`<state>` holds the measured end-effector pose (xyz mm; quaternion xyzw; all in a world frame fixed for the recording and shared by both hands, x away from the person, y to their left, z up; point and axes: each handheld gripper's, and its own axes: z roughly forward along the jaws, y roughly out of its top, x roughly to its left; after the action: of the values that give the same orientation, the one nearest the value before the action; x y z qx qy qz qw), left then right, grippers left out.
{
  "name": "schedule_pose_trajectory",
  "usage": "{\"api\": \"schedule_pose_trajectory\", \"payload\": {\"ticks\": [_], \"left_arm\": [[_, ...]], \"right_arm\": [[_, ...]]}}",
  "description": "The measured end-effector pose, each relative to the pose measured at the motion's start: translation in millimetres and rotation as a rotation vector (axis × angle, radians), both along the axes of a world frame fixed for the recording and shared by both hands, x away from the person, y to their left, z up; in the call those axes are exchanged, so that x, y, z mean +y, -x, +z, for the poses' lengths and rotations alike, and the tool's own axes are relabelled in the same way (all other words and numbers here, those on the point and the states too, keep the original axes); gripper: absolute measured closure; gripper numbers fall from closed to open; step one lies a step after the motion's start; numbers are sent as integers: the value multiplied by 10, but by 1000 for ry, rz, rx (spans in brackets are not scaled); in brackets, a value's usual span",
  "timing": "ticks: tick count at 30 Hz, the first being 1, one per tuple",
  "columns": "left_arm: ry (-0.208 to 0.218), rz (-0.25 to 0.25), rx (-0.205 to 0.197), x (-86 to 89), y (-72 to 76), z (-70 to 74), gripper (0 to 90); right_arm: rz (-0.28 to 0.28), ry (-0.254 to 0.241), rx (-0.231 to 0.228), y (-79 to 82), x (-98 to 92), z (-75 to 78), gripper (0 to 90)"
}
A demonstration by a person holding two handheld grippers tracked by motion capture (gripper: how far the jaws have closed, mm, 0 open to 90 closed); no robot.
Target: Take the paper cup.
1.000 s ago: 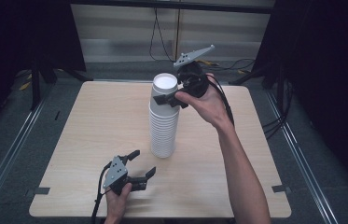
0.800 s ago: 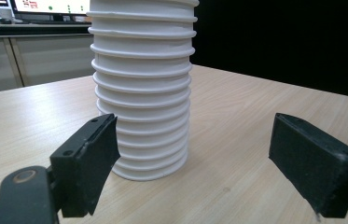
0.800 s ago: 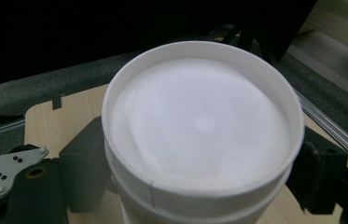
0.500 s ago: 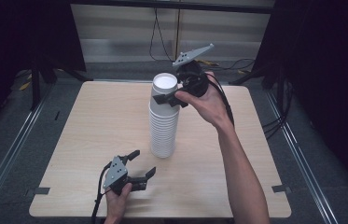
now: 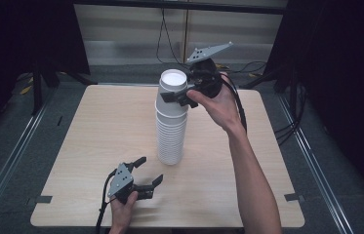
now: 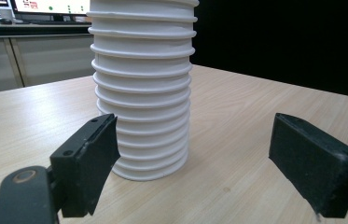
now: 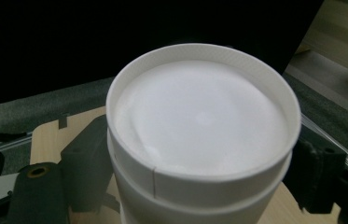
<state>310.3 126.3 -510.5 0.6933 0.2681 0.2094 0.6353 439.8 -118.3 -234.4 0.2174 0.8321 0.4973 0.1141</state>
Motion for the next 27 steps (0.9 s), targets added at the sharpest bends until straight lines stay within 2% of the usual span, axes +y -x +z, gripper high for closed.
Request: {"api": "schedule_pose_trajectory", "payload": {"ticks": [9, 11, 15, 18, 22, 27], "left_arm": [[1, 1, -1, -1, 1, 0, 156], [1, -1, 0, -1, 1, -1, 156], [0, 0, -1, -1, 1, 0, 156], [0, 2, -1, -2, 2, 0, 157], [1, -2, 0, 0, 1, 0, 156], [0, 2, -1, -2, 1, 0, 156]], "right_arm": [[-13, -72, -37, 44, -47, 65, 209], [-7, -107, -34, 47, -79, 87, 211], [-7, -107, -37, 51, -87, 89, 212], [-20, -152, -61, 62, -119, 106, 213], [-25, -163, -73, 67, -126, 117, 213], [-34, -218, -89, 78, -182, 138, 214]]}}
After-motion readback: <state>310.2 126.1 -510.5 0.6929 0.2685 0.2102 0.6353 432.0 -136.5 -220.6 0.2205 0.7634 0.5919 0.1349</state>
